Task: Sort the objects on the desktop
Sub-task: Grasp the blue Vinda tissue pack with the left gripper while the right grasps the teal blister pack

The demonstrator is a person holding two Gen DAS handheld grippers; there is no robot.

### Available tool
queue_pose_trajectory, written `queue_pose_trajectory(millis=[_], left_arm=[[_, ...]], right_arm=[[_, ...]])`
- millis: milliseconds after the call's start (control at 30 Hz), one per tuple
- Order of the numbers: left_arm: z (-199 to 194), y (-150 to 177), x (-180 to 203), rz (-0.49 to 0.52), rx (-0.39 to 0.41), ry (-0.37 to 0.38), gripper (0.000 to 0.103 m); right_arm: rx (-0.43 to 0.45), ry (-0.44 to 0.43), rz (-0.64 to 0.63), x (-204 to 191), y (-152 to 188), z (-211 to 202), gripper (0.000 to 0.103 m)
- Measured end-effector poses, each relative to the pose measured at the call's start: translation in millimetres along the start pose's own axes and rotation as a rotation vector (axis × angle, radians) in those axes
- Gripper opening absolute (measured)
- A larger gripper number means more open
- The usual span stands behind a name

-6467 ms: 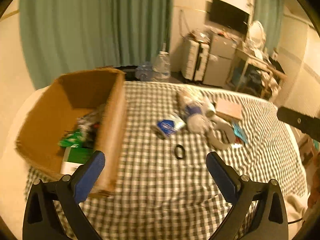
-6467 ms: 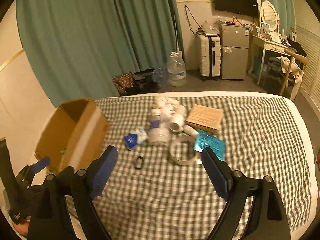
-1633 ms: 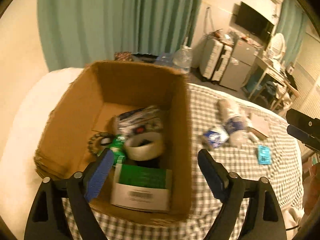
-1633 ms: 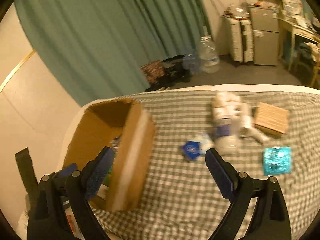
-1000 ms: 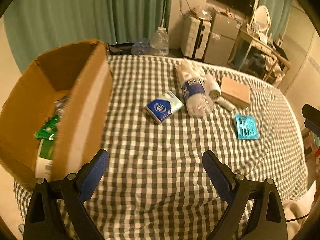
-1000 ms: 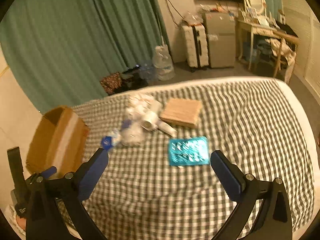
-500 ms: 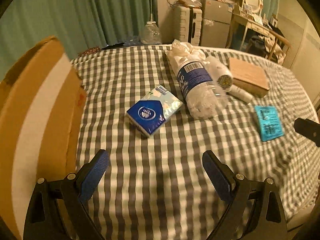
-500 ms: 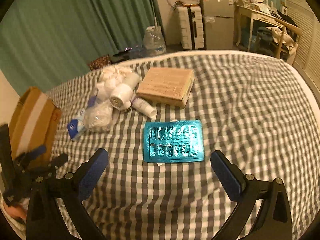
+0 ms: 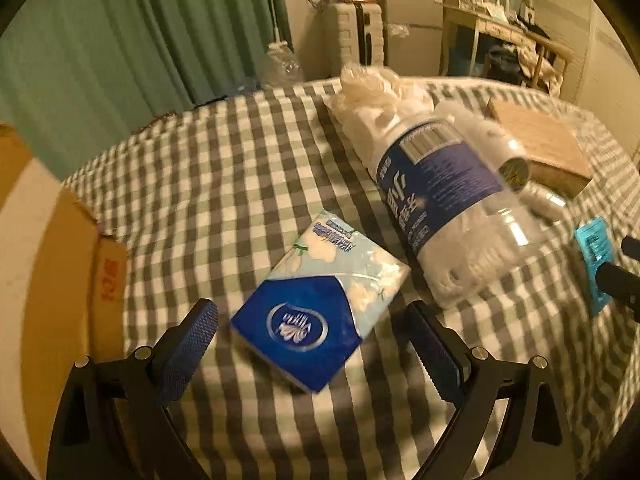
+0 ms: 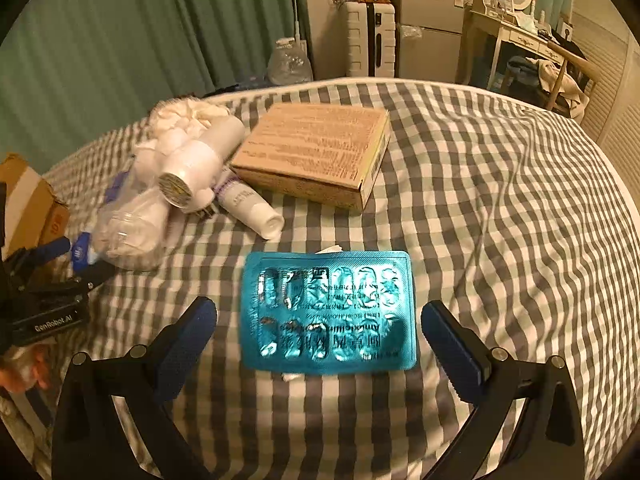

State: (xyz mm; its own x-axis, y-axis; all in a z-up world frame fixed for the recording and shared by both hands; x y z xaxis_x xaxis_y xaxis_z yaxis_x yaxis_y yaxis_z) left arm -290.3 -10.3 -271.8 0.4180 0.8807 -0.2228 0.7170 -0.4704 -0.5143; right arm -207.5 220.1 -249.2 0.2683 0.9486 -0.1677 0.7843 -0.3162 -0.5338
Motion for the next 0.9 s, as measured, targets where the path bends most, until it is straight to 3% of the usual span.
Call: queue_pose_trajectory(millis=[167,333,400,467,667,900], left_arm=[[5.4,2.9,-0.6,-0.021,0.023,0.03,0.098],[4.4,7.1,-4.8,-0.031,0.021,0.055,0.098],[0.8,9.2,-3.8,-0.014,0.023,0.064,0.093],[-4.1,10.5,-1.5,0.01,0.03,0.066,0.075],[-16.2,10.6,3.8,0.087,0.03,0.051,0.07],[-36.3,19.3,6.5,0.064,0.031,0.07,0.068]], right_arm=[[-0.016,0.044,0.005,9.4,-0.7,16.9,0.103],[-0.055,0.016,0.057,18.2,1.9,29.5,0.103],[-0.052,0.015,0.077,20.2,2.2,29.7,0.103],[-0.05,0.024,0.052,19.9,5.1,31.4,0.103],[-0.058,0.022,0.014,18.1,9.9,33.4,0.103],[-0.053,0.004,0.003,15.2,11.7,20.4,0.098]])
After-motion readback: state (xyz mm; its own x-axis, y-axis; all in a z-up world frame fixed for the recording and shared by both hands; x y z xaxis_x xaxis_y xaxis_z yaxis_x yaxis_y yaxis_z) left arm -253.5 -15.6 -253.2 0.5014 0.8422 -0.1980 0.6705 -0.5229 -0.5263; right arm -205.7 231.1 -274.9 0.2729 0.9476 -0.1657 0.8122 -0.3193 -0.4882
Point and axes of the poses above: each gripper's, at about its wrist camera, not at the fingertips, and z roughly the way its jaws point, x to its right, y to its underside, the point moved 10 cm from there along z, roughly the way its jaws point, and after that the axes turned 9 degrees about z, right-handed, at the moved point
